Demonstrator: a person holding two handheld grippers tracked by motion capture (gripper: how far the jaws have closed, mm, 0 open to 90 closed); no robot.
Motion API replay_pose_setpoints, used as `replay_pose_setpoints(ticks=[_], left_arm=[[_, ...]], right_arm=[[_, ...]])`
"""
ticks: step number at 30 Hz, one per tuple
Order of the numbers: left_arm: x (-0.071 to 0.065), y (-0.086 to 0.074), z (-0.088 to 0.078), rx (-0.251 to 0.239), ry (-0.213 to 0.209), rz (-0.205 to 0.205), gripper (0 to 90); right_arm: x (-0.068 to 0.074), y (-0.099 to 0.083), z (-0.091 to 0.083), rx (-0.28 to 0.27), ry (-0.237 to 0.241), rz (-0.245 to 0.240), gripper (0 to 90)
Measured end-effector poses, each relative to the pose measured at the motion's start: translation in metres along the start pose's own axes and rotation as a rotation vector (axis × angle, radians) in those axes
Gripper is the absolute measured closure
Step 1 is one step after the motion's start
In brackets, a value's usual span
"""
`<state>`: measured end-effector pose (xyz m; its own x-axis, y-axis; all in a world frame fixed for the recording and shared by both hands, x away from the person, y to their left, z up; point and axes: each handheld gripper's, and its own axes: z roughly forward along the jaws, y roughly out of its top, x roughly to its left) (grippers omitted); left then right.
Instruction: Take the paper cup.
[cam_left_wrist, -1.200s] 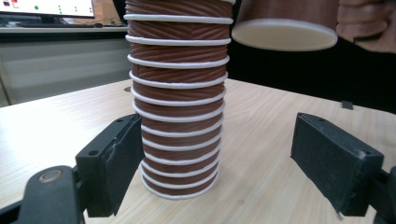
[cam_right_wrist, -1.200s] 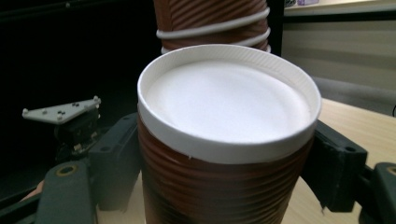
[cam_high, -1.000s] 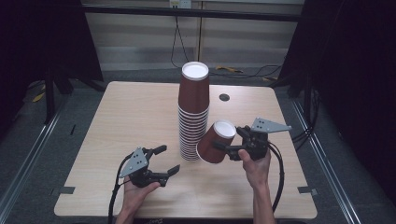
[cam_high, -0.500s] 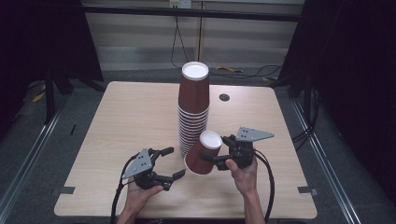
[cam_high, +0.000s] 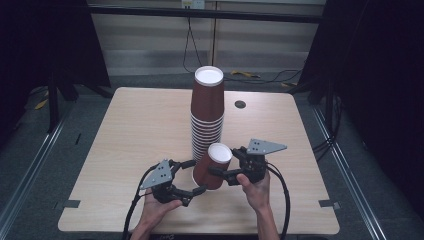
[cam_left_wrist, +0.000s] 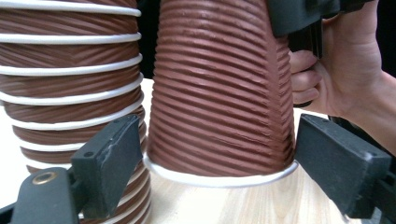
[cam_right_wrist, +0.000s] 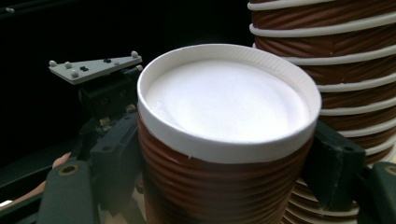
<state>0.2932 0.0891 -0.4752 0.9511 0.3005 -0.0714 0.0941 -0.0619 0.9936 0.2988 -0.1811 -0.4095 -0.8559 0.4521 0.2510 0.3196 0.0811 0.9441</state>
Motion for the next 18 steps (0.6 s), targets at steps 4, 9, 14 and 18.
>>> replay_pose_setpoints(ticks=[4,9,14,18], left_arm=[[-0.002,0.001,0.007,0.023,0.015,0.013,7.4],[-0.006,0.003,0.014,0.039,0.019,0.036,6.5],[-0.005,0.003,0.019,0.03,0.009,0.029,5.3],[-0.004,0.003,0.022,0.02,-0.004,0.013,6.5]], right_arm=[[0.001,-0.001,0.004,0.003,0.013,0.001,23.1],[0.003,-0.002,0.006,-0.006,0.028,0.005,23.0],[0.005,-0.001,0.008,0.002,0.032,-0.002,23.0],[0.006,-0.001,0.008,-0.001,0.034,-0.005,23.0]])
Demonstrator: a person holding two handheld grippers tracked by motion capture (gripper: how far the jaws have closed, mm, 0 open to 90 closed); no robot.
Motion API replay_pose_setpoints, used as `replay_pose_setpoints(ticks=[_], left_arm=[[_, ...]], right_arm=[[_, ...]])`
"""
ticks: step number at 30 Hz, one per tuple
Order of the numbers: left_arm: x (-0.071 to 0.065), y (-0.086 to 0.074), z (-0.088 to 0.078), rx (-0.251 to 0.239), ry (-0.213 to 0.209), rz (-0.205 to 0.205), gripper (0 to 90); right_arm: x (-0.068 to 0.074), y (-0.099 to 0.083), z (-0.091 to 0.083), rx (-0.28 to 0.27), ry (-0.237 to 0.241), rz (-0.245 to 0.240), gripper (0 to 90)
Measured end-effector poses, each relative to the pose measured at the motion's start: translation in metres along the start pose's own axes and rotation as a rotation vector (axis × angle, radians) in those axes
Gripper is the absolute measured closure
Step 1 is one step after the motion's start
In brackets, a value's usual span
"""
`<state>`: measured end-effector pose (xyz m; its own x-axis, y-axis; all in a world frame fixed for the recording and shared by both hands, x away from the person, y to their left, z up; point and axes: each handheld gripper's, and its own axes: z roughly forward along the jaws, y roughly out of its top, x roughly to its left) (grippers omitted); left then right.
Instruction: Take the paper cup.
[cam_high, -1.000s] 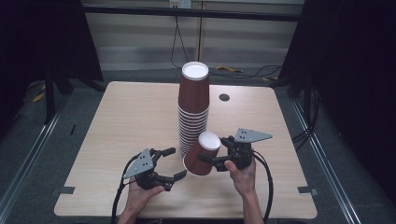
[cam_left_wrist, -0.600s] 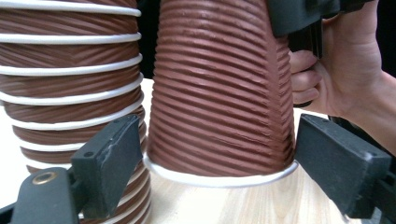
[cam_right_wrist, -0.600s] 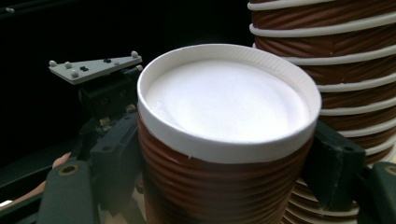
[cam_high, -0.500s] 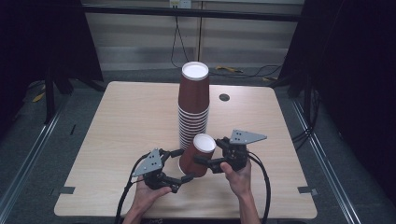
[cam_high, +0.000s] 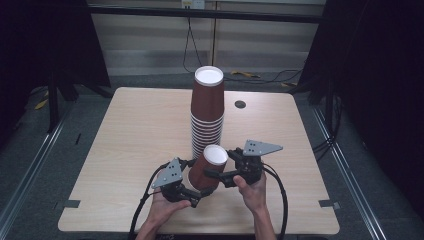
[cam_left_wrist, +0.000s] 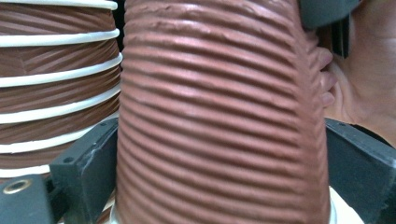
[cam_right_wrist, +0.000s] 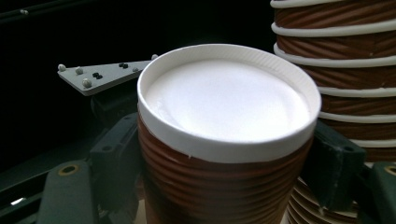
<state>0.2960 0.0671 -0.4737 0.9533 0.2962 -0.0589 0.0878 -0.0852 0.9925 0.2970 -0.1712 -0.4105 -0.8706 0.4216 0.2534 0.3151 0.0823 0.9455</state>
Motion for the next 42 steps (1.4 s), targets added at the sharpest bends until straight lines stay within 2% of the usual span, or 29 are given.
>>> replay_pose_setpoints(ticks=[2,6,19,26,34,42], left_arm=[[-0.001,0.001,0.001,-0.003,0.017,0.004,7.1],[-0.001,0.001,0.002,-0.001,0.014,0.003,8.2],[0.001,0.003,-0.001,0.056,0.012,0.035,12.2],[0.003,0.003,-0.004,0.063,0.015,0.024,12.2],[0.006,0.003,-0.01,0.075,0.012,0.016,12.3],[0.011,0.003,-0.017,0.072,0.031,0.002,12.4]], right_arm=[[0.001,0.0,0.001,0.002,0.004,-0.006,22.9],[0.001,0.001,-0.001,0.005,0.001,-0.013,22.8],[0.0,0.0,0.004,0.025,0.005,-0.022,19.8],[-0.002,-0.002,0.005,0.044,-0.001,-0.006,13.5],[-0.001,-0.002,0.004,0.05,0.003,0.0,13.7],[-0.001,-0.002,0.0,0.05,-0.005,0.002,13.6]])
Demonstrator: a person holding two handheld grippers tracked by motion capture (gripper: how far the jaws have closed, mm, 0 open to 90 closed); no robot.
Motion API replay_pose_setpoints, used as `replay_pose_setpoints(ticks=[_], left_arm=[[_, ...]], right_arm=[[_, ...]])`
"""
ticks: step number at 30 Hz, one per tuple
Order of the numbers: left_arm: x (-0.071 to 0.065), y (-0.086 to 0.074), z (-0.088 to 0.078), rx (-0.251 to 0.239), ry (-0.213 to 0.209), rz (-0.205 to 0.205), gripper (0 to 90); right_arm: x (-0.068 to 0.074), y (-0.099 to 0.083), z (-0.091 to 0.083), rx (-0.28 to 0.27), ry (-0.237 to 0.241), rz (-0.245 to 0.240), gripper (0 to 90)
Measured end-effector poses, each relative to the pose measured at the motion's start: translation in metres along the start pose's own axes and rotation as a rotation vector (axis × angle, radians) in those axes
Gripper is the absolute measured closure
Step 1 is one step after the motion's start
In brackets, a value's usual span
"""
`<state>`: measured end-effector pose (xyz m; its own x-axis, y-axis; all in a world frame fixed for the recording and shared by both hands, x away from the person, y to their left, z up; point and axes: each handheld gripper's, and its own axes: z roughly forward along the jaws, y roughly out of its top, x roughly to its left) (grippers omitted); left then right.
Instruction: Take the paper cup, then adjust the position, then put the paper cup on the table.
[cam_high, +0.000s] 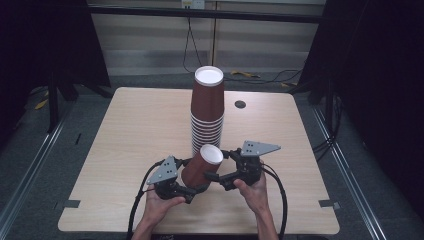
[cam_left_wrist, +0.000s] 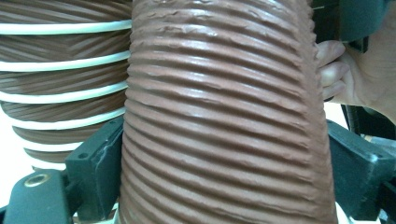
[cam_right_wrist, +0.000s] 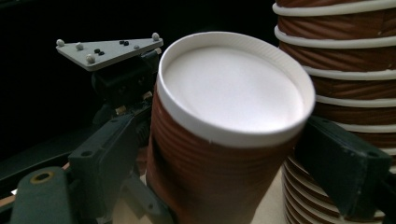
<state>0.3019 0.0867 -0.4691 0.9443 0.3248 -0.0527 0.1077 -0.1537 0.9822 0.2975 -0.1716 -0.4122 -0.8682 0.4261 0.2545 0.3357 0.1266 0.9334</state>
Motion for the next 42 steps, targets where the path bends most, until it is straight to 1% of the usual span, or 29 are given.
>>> replay_pose_setpoints(ticks=[4,6,7,8,10,12,13,14,16,17,19,20,22,24,28,31,32,34,35,36,38,40,42], left_arm=[[0.004,0.0,-0.001,-0.002,0.003,-0.009,12.6],[0.005,0.002,-0.003,0.021,0.0,0.006,13.0],[0.005,0.003,-0.003,0.023,-0.005,0.011,13.2],[0.005,0.005,-0.005,0.025,0.004,0.016,13.2],[0.006,0.007,-0.006,0.029,-0.006,0.017,13.2],[0.008,0.007,-0.007,0.044,0.004,0.028,13.3],[0.009,0.007,-0.008,0.053,0.002,0.031,13.3],[0.009,0.007,-0.009,0.057,-0.001,0.028,13.4],[0.01,0.007,-0.011,0.072,0.008,0.035,13.4],[0.011,0.007,-0.012,0.071,0.01,0.037,13.4],[0.012,0.007,-0.013,0.069,0.003,0.029,13.4],[0.012,0.008,-0.014,0.076,0.004,0.034,13.4],[0.013,0.009,-0.014,0.114,0.0,0.044,13.4],[0.013,0.01,-0.014,0.126,-0.009,0.048,13.4],[0.015,0.012,-0.015,0.148,-0.008,0.058,13.3],[0.016,0.013,-0.016,0.165,-0.003,0.065,13.3],[0.016,0.012,-0.016,0.18,-0.007,0.069,13.3],[0.016,0.012,-0.015,0.209,0.006,0.076,13.4],[0.016,0.011,-0.014,0.216,-0.002,0.079,13.4],[0.016,0.011,-0.014,0.224,0.002,0.081,13.4],[0.016,0.012,-0.012,0.254,-0.005,0.098,13.4],[0.015,0.013,-0.012,0.28,-0.01,0.111,13.4],[0.014,0.013,-0.01,0.286,-0.019,0.114,13.4]], right_arm=[[-0.001,0.0,-0.004,0.006,-0.001,0.004,13.7],[-0.001,0.0,-0.006,0.012,-0.008,0.003,13.7],[-0.001,-0.001,-0.007,0.016,-0.008,0.002,13.7],[-0.001,-0.001,-0.008,0.016,-0.009,0.001,13.7],[-0.002,-0.001,-0.009,0.021,-0.013,-0.001,13.8],[-0.002,-0.001,-0.011,0.024,-0.015,0.0,13.8],[-0.002,-0.001,-0.011,0.027,-0.015,-0.001,14.0],[-0.002,-0.001,-0.011,0.031,-0.012,-0.003,14.8],[-0.002,-0.002,-0.012,0.035,-0.01,-0.013,15.7],[-0.002,-0.002,-0.011,0.04,-0.004,-0.015,15.7],[-0.002,-0.002,-0.01,0.052,-0.002,-0.015,15.9],[-0.002,-0.003,-0.01,0.058,0.002,-0.015,15.8],[-0.002,-0.003,-0.009,0.069,0.001,-0.014,15.8],[-0.002,-0.003,-0.009,0.084,-0.004,-0.017,15.8],[-0.003,-0.004,-0.01,0.102,-0.009,-0.019,15.8],[-0.003,-0.005,-0.011,0.131,-0.001,-0.035,15.3],[-0.003,-0.006,-0.011,0.139,0.007,-0.034,15.1],[-0.004,-0.006,-0.01,0.153,0.011,-0.037,14.9],[-0.004,-0.007,-0.01,0.165,0.014,-0.038,14.7],[-0.005,-0.007,-0.009,0.181,0.016,-0.041,14.7],[-0.005,-0.007,-0.009,0.201,0.008,-0.045,14.5],[-0.006,-0.008,-0.009,0.212,0.016,-0.048,14.0],[-0.006,-0.008,-0.009,0.224,0.006,-0.048,13.8]])
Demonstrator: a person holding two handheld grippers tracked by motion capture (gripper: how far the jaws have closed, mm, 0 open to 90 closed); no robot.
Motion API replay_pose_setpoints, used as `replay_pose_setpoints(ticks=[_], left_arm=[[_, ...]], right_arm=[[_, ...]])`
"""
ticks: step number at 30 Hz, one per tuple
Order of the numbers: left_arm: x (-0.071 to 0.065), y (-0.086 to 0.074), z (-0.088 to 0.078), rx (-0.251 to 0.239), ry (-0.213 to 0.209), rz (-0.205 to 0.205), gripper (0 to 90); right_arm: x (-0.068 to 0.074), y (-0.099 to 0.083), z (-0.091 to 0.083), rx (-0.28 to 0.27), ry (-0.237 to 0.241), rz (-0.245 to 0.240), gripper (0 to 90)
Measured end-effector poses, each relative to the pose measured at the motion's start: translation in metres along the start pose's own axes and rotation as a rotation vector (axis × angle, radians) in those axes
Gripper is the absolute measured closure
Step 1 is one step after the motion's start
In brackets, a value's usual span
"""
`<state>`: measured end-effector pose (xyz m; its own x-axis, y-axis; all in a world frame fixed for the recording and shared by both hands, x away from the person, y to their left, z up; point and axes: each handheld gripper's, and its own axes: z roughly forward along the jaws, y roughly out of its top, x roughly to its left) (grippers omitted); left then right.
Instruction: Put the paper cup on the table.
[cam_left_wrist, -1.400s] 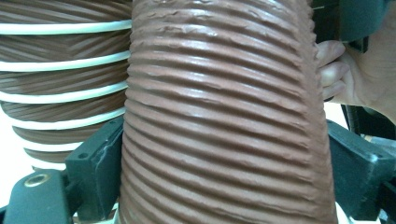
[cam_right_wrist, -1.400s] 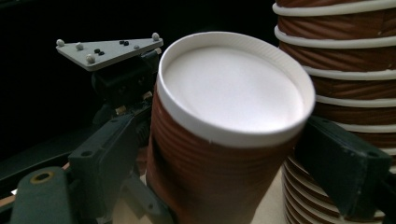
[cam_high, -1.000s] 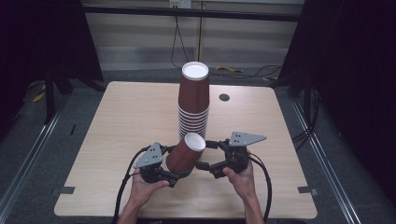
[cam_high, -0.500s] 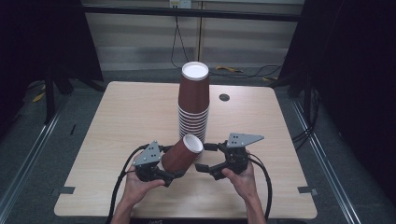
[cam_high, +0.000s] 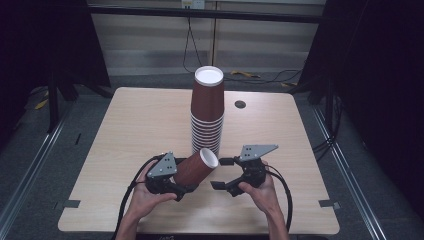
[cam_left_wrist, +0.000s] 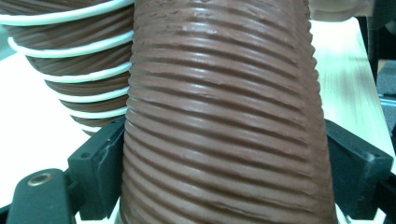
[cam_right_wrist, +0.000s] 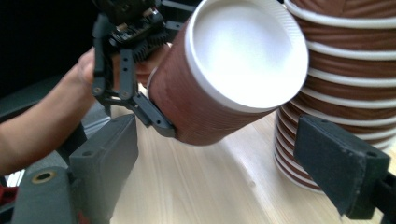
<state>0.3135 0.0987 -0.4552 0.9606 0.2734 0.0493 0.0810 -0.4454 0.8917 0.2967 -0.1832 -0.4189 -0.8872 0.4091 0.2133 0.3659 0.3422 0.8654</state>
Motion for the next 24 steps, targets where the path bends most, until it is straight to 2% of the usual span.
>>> replay_pose_setpoints(ticks=[5,7,9,12,15,24], left_arm=[[-0.0015,0.0006,0.001,0.03,-0.005,0.011,13.4],[-0.0009,0.0011,0.0009,0.061,-0.007,0.029,13.5],[-0.0008,0.0014,0.0005,0.067,-0.014,0.025,13.5],[-0.0013,0.0029,-0.0001,0.097,-0.015,0.045,13.5],[-0.0007,0.0029,-0.0014,0.096,-0.022,0.048,13.6],[-0.0006,0.0023,-0.0007,0.139,-0.03,0.064,13.8]], right_arm=[[0.0,-0.0005,-0.0004,0.024,-0.009,-0.011,13.8],[0.0002,-0.0005,-0.0001,0.03,-0.008,-0.015,13.7],[0.0002,-0.0006,0.0003,0.047,-0.007,-0.025,13.8],[-0.0007,-0.0005,0.0009,0.065,-0.003,-0.033,13.8],[-0.0008,-0.0004,0.001,0.081,-0.007,-0.04,14.0],[-0.0027,-0.0012,0.005,0.148,-0.002,-0.057,17.5]])
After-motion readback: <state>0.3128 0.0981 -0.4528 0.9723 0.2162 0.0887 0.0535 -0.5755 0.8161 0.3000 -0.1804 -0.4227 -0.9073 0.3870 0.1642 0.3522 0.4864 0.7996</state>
